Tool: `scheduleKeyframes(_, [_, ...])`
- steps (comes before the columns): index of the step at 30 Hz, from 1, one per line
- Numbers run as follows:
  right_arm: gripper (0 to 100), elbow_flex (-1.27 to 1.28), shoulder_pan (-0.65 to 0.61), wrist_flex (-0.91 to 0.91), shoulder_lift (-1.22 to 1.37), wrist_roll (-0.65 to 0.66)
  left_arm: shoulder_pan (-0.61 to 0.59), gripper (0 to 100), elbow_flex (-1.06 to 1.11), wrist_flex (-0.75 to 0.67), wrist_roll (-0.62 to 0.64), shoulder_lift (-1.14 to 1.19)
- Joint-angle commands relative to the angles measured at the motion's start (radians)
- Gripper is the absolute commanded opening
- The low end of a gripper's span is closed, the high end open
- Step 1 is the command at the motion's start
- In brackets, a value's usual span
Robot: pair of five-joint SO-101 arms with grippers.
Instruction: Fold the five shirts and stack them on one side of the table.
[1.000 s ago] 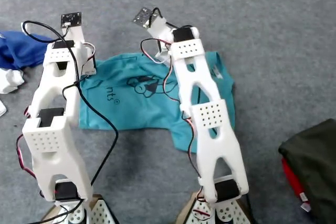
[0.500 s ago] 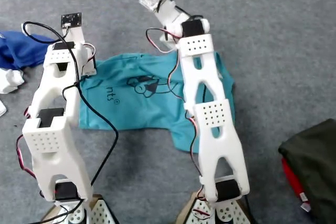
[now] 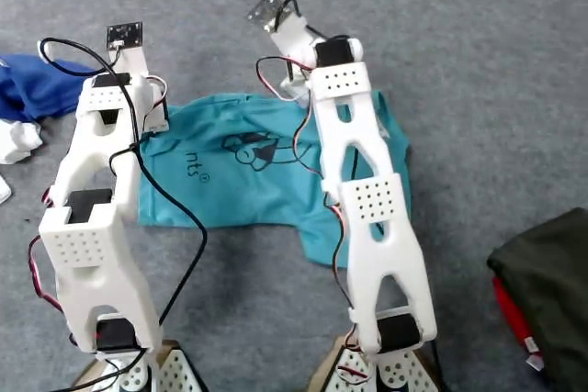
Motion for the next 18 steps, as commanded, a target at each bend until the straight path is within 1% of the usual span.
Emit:
scheduleKeyframes(1, [20.6, 0.047, -0.007, -0.012, -0.056, -0.011, -0.003, 2, 0.002, -0.011, 0.006, -0.054])
scheduleKeyframes(6, [20.3, 0.044, -0.016, -0.009, -0.025, -0.011, -0.003, 2, 0.002, -0.011, 0.006, -0.054])
scheduleKeyframes(7, [18.7, 0.041, -0.016, -0.009, -0.024, -0.009, -0.003, 2, 0.002, -0.011, 0.006, -0.054])
scheduleKeyframes(12, [0.9, 0.035, -0.010, -0.009, -0.028, -0.009, -0.003, 2, 0.002, -0.011, 0.006, -0.054])
scheduleKeyframes(14, [1.2, 0.024, -0.008, -0.015, -0.030, -0.009, -0.003, 2, 0.002, -0.011, 0.006, -0.054])
scheduleKeyframes(18, [0.5, -0.104, -0.008, -0.009, -0.025, -0.009, -0.003, 2, 0.002, -0.011, 0.006, -0.054])
